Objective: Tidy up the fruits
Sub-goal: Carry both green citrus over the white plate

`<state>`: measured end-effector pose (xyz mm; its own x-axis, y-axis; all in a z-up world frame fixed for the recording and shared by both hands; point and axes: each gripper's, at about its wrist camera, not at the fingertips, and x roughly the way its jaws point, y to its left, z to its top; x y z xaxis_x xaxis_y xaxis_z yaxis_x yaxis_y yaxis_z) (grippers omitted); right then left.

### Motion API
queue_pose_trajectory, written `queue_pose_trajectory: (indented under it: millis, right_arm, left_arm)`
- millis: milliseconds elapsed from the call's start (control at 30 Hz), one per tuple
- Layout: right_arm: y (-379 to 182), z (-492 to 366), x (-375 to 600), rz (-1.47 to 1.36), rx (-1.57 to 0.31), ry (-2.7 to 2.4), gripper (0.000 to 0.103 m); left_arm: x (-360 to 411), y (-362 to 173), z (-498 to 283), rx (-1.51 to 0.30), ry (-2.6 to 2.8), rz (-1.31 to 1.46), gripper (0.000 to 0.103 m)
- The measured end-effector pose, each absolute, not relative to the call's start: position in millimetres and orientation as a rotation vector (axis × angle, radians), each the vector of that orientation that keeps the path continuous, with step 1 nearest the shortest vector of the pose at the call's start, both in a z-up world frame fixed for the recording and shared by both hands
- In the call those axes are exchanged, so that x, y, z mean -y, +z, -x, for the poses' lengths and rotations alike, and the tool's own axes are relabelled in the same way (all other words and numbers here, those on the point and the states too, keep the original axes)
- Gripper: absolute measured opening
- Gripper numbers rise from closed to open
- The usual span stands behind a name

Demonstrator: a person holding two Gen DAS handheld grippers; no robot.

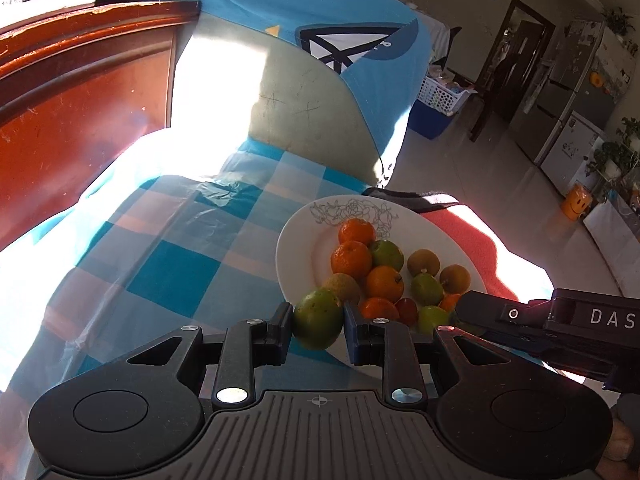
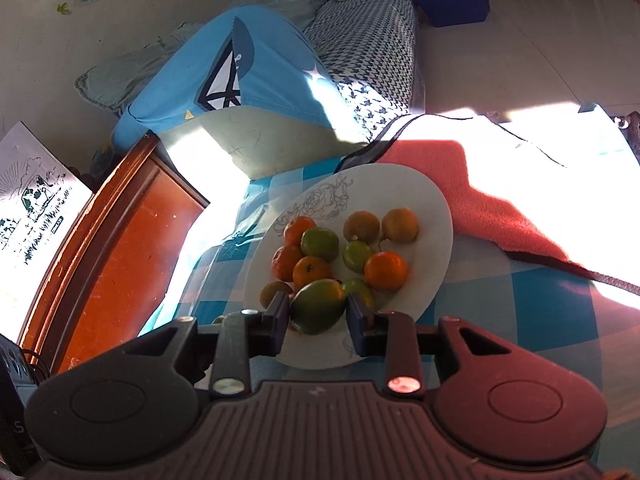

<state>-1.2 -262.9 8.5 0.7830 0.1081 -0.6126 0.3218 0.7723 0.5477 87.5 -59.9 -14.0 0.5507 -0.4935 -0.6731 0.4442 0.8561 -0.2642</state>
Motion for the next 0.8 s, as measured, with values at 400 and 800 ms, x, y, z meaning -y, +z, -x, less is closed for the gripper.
queue_pose_trajectory:
  millis: [400,800]
  right_arm:
    - [13,-54,277,-0.583,-0.628,-0.108,0.031]
    - [-7,-95,287,-0.522,-0.659,-0.125,0.031]
  left_arm:
    - [78,-16,-128,-0.790,-0.544,0.066,0.024]
    - [93,-28,-148,-0.799,-0.547,0.047,0.024]
